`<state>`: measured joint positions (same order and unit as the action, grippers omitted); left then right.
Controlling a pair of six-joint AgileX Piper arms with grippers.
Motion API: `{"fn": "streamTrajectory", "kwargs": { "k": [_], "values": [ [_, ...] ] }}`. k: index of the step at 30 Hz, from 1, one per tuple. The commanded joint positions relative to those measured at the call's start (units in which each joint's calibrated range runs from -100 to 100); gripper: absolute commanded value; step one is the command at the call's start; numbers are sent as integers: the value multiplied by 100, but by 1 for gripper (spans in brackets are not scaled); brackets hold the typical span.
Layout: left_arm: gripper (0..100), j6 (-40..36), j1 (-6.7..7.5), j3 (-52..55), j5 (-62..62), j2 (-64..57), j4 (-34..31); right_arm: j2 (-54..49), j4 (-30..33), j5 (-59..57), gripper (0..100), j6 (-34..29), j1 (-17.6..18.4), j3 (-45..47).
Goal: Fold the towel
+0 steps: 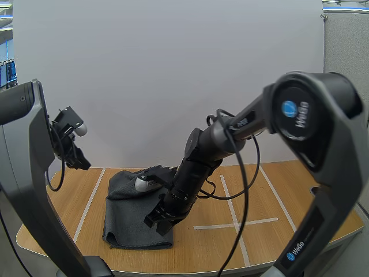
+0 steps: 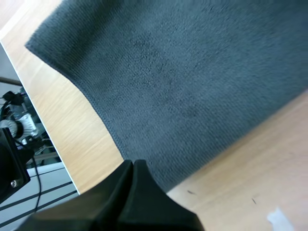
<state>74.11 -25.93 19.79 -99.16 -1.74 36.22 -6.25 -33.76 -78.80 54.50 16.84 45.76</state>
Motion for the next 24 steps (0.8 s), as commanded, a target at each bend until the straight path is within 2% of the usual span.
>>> {"fn": "streamTrajectory", "kwargs": {
  "k": [1, 6, 16, 20, 24],
  "values": [
    [80, 11, 480, -7, -84, 98, 83, -773, -34, 438, 0, 102, -16, 429],
    [80, -1, 772, 152, -84, 98, 83, -809, -294, 536, 0, 287, -16, 653],
    [80, -4, 1159, 382, -84, 110, 148, -566, -538, 923, 0, 546, -16, 737],
    [80, -21, 1243, 395, -84, 110, 148, -383, -820, 967, 0, 847, -16, 879],
    [80, 64, 1266, 491, -84, 119, 160, -288, -878, 1026, 0, 932, -16, 894]
  ]
}}
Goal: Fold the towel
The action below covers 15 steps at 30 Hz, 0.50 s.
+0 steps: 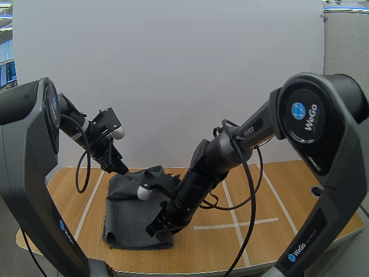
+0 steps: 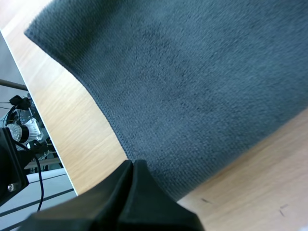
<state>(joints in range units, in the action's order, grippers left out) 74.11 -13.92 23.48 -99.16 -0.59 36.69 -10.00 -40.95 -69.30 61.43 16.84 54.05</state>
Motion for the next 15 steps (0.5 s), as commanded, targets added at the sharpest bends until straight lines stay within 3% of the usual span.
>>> {"fn": "streamTrajectory", "kwargs": {
  "k": [1, 11, 15],
  "values": [
    [80, 101, 64, 191, -84, 4, 112, 113, -189, 77, 0, 268, -16, 66],
    [80, 611, 64, 890, -84, 53, 192, 340, -330, 112, 0, 372, -16, 66],
    [80, 621, 182, 906, -84, 482, 207, 340, -330, 112, 0, 372, -16, 66]
  ]
}}
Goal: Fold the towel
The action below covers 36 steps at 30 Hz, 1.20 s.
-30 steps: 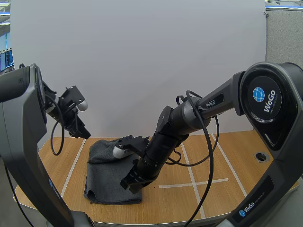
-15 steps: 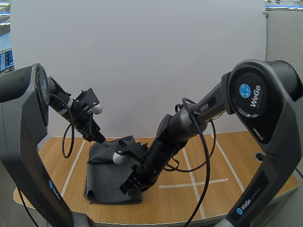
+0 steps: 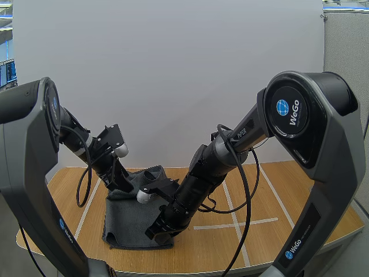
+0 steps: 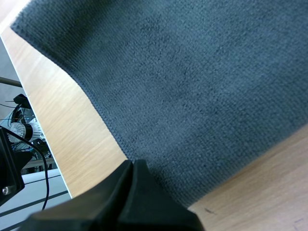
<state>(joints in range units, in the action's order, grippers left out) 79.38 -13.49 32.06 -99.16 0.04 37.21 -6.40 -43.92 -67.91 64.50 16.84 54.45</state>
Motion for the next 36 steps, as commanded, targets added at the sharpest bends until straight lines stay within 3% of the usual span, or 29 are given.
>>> {"fn": "streamTrajectory", "kwargs": {
  "k": [1, 9, 12, 19, 25, 31, 36],
  "values": [
    [80, 93, 191, 48, -84, 510, 155, -20, -33, -28, 0, 66, -16, 26],
    [80, 104, 550, 15, -84, 1032, 402, -20, -33, -28, 0, 66, -16, 26],
    [80, 169, 588, 6, -84, 1150, 502, -22, -33, -62, 0, 66, -16, 26],
    [80, 184, 580, -186, 403, 1191, 629, -22, -33, -246, 0, 66, -16, 26],
    [78, 184, 432, -221, 1169, 1191, 654, -22, -33, -324, 0, 66, -16, 26],
    [78, 175, 410, -221, 1638, 1191, 912, -22, -33, -345, 0, 66, -16, 26],
    [71, 162, 410, -221, 2599, 1191, 1029, -22, -33, -468, 0, 66, -16, 26]
  ]
}}
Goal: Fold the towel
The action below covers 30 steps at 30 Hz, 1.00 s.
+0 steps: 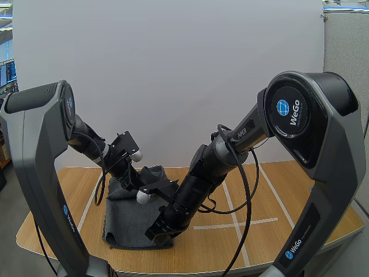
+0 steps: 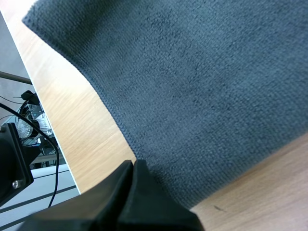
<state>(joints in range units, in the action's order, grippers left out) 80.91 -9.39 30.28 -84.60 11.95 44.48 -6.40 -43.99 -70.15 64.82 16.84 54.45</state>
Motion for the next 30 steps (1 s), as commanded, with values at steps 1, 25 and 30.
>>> {"fn": "streamTrajectory", "kwargs": {
  "k": [1, 25, 30],
  "values": [
    [68, 9, 0, -43, 1181, 0, 302, -22, -27, -255, 0, 34, -16, 26],
    [0, 105, -179, -53, 3270, 0, 456, -22, -27, -444, 0, 34, -16, 26],
    [13, 126, -273, -68, 1142, 0, 415, -22, -27, -444, 0, 34, -16, 26]
  ]
}}
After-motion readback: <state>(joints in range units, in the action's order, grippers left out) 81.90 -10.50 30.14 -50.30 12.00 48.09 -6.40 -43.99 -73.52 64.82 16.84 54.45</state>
